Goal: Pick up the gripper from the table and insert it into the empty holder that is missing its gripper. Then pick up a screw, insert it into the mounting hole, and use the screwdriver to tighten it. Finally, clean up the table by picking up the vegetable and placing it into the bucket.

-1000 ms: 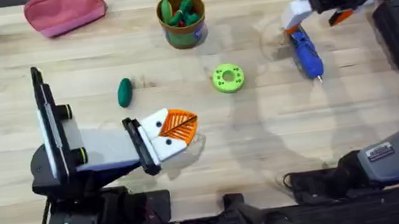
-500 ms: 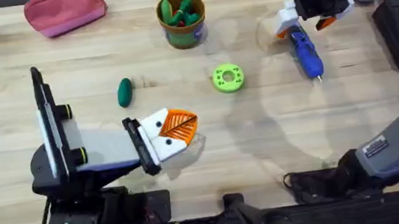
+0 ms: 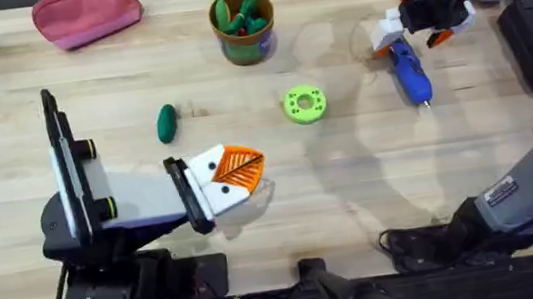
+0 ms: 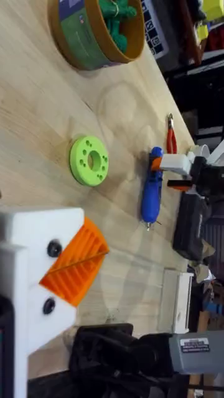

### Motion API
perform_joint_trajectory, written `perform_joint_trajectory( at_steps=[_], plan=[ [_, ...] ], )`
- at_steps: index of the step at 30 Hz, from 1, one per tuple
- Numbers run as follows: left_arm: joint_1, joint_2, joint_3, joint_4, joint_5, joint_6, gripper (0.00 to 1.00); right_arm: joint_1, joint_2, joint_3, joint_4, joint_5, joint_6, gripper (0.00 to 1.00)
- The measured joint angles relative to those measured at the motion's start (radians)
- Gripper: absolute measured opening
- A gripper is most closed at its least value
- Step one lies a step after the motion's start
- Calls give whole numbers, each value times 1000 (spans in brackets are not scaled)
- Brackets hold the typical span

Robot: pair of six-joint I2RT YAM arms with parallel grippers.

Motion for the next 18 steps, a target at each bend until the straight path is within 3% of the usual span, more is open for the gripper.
perform_joint_trajectory(
  at_steps=[18],
  plan=[
    [0,0,0,0,0,0,21,0,71,-15,28,0,2,992]
  ],
)
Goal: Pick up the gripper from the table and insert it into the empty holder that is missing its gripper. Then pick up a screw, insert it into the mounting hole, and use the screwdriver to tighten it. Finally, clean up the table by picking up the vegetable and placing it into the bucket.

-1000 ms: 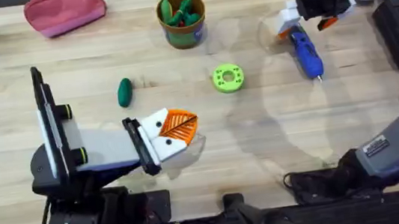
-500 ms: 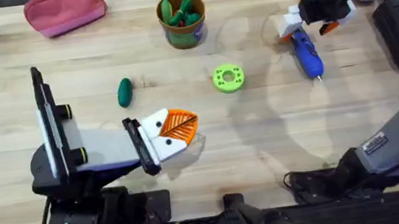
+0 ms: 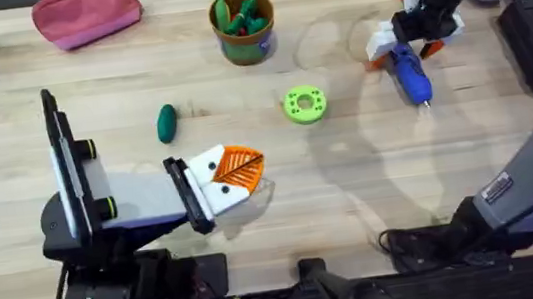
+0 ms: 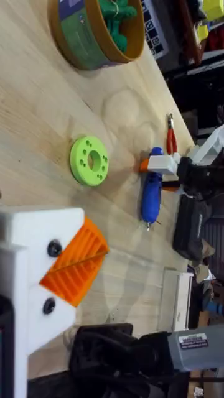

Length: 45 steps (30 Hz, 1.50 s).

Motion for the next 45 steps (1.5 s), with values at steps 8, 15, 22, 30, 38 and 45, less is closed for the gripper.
perform_joint_trajectory(
  at_steps=[8,15,22,30,38,45],
  plan=[
    [0,0,0,0,0,0,21,-1,-14,-32,35,-8,1,991],
    [0,0,0,0,0,0,21,0,-14,-33,36,-13,0,879],
    [0,0,0,0,0,0,21,1,-14,-33,37,-7,-1,483],
    [0,0,0,0,0,0,21,0,-14,-36,48,2,-1,79],
    [0,0,0,0,0,0,21,0,-14,-38,41,1,0,13],
    [0,0,0,0,0,0,21,0,-14,-38,23,1,-1,7]
  ],
)
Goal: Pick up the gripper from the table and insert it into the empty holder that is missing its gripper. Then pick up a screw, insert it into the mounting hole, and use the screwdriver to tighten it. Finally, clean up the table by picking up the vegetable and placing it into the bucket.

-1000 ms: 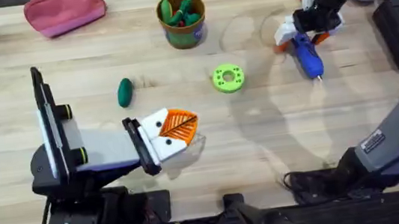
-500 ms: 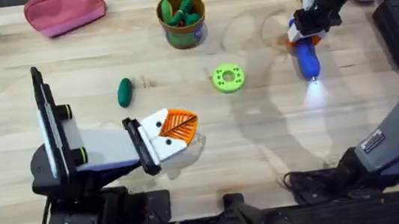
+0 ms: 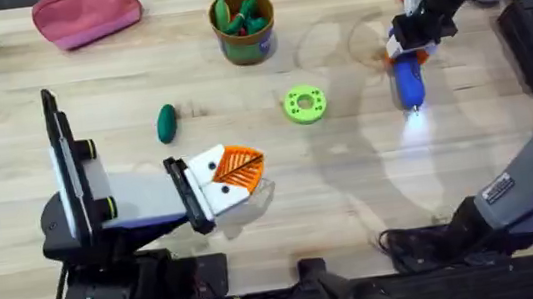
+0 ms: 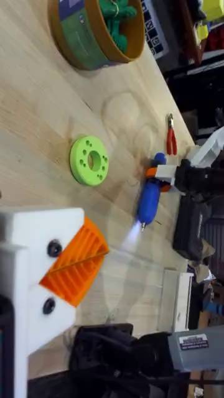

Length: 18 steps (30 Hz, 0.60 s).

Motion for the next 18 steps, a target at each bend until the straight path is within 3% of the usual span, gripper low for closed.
perform_joint_trajectory(
  at_steps=[9,18],
  plan=[
    [0,0,0,0,0,0,21,25,-67,21,-80,-31,2,7],
    [0,0,0,0,0,0,21,111,-343,46,-84,-50,39,7]
  ],
)
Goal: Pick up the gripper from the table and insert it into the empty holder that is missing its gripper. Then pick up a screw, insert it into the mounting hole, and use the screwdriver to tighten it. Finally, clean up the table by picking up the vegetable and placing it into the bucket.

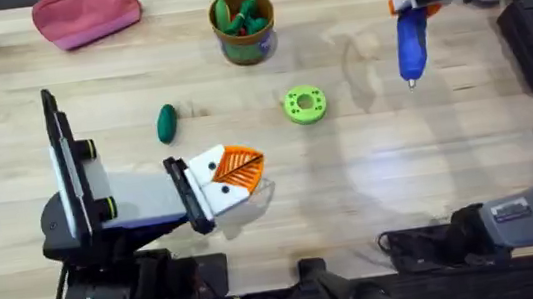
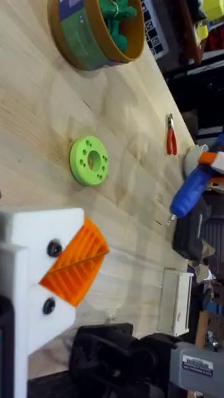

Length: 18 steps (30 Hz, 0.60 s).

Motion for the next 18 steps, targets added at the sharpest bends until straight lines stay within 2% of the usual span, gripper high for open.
perform_joint_trajectory(
  at_steps=[9,10,18],
  plan=[
    [0,0,0,0,0,0,21,137,-213,0,-6,-7,45,7],
    [0,0,0,0,0,0,21,178,-264,0,8,-7,52,7],
    [0,0,0,0,0,0,21,244,-319,0,60,-15,69,7]
  ],
)
